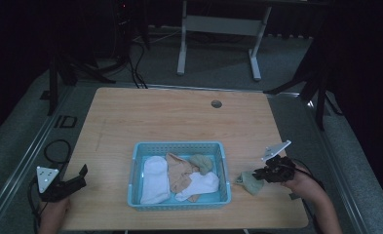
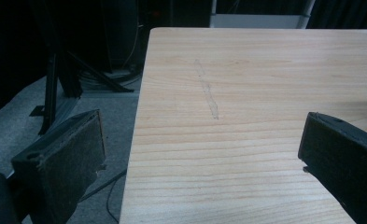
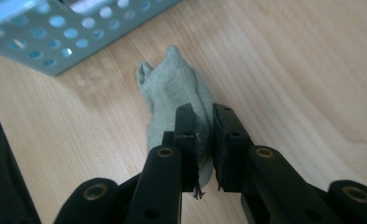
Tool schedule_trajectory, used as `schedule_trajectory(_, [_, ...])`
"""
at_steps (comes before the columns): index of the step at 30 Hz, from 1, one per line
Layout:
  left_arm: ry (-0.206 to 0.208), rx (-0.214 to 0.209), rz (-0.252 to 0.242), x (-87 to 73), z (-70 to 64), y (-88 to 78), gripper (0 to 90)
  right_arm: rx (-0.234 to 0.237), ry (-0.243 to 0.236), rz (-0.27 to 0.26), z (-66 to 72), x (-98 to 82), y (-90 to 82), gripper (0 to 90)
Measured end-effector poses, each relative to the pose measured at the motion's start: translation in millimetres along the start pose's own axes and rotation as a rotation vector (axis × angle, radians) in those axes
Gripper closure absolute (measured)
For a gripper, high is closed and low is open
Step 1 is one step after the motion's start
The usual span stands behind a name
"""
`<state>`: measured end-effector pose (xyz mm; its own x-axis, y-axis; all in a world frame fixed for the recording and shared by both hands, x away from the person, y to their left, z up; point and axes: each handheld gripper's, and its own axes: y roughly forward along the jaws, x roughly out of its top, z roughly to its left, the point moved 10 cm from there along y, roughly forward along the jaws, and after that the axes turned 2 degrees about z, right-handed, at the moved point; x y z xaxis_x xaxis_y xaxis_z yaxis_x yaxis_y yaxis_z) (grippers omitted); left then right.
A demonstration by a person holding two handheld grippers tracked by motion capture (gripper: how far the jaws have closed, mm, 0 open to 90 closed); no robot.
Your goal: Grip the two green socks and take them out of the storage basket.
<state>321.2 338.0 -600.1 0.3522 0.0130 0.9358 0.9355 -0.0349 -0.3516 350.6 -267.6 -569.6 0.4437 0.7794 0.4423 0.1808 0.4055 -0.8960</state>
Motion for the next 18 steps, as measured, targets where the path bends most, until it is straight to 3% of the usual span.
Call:
schedule_trajectory(9, [0.001,0.0,0.0,0.0,0.1,0.1,0.3,0.012,0.031,0.029,-1.8,-14.4,19.5,80.4])
schedule_trajectory(12, [0.001,0.0,0.001,0.0,0.1,0.1,0.3,0.014,0.048,0.046,-3.1,-17.0,23.0,75.9])
schedule_trajectory(16, [0.0,0.0,0.001,0.0,0.2,0.2,0.4,0.008,0.075,0.035,-5.2,-11.7,15.8,64.9])
schedule_trajectory(18, [0.0,0.0,0.001,0.0,0.1,0.2,0.3,-0.004,0.077,0.023,-6.5,-6.2,8.3,63.5])
